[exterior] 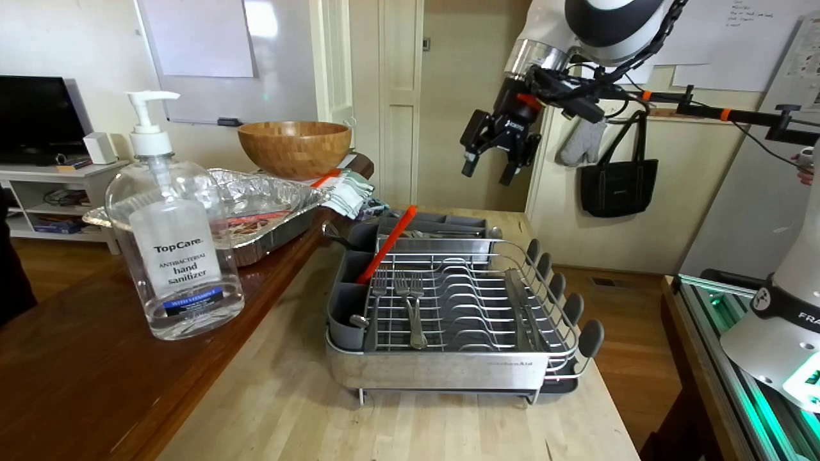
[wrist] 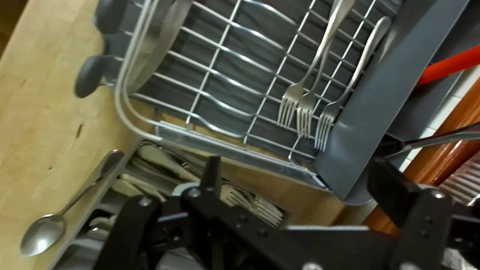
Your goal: Put the forks in the gray tray
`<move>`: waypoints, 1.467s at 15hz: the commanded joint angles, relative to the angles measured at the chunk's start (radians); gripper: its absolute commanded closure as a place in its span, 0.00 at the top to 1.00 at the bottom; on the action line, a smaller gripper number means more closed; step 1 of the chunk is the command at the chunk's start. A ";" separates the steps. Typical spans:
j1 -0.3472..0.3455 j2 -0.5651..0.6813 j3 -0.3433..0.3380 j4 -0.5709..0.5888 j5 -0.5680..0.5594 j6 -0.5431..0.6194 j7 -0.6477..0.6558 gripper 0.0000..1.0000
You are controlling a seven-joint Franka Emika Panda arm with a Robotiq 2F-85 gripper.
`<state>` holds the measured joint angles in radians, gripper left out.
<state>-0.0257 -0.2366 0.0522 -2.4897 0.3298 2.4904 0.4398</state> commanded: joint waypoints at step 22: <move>0.180 0.507 0.025 0.315 -0.039 -0.044 0.426 1.00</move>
<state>0.1569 0.2454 0.0987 -2.2001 0.3242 2.4853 0.8481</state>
